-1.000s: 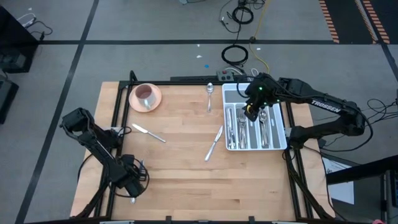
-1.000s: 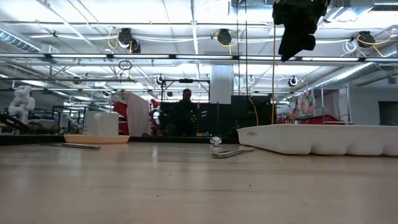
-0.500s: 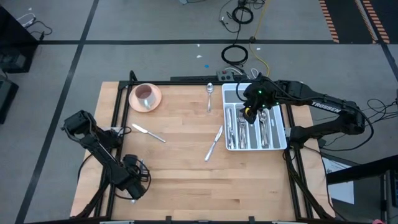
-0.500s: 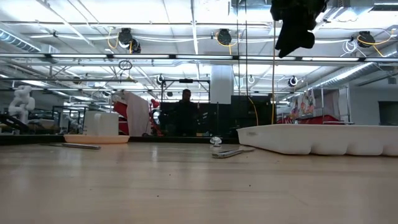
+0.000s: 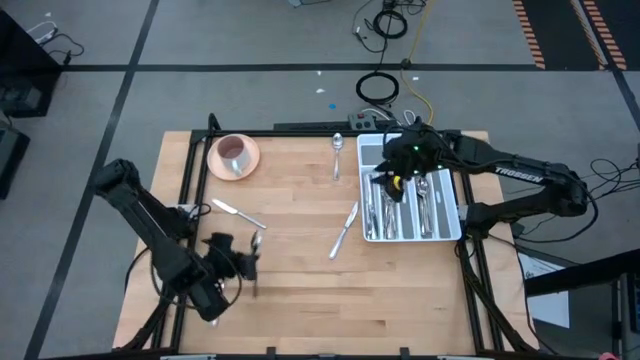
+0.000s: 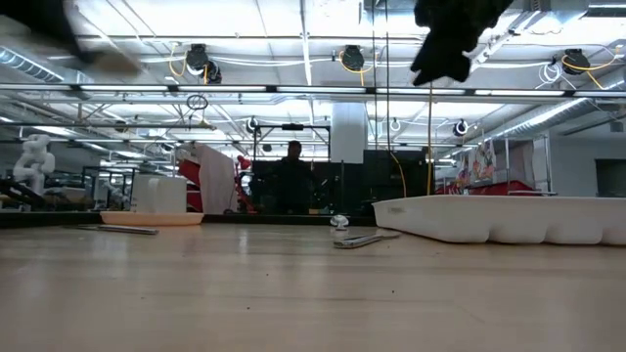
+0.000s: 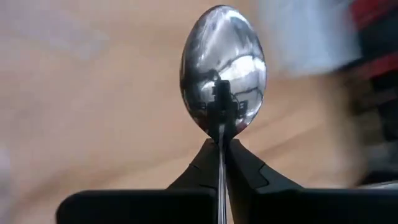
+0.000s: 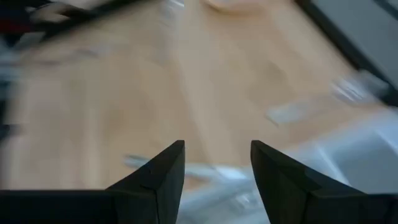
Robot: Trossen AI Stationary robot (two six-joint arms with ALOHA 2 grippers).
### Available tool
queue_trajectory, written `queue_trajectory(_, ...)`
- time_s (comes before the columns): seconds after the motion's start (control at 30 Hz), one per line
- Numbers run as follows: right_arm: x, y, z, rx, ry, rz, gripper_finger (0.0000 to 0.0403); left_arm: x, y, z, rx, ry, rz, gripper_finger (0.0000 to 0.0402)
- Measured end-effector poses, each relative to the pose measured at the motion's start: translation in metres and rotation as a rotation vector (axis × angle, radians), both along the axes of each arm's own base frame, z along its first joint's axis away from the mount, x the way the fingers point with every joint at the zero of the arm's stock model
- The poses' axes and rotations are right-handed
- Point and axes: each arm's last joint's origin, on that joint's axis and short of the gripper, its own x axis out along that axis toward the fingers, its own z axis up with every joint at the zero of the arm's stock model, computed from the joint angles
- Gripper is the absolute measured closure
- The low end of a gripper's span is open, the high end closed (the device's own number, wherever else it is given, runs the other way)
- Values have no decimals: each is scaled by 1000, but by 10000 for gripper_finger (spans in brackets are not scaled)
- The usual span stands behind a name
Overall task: Sort silverware
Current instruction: Put the silver spoon into the silverware rack
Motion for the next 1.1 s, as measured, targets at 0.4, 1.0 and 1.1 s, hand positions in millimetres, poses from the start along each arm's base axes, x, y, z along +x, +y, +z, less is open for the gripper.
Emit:
queue_trajectory(0.4, 28, 14, -4, 66, -479, 322, 227, 16, 11, 73, 254, -502, -80, 392)
queue_trajectory(1.0, 33, 46, 58, -13, -843, 570, 227, 106, 70, 136, 403, -1182, -943, 392)
queue_trajectory(1.1, 32, 55, 76, -62, -897, 607, 227, 121, 82, 131, 372, -1262, -989, 392)
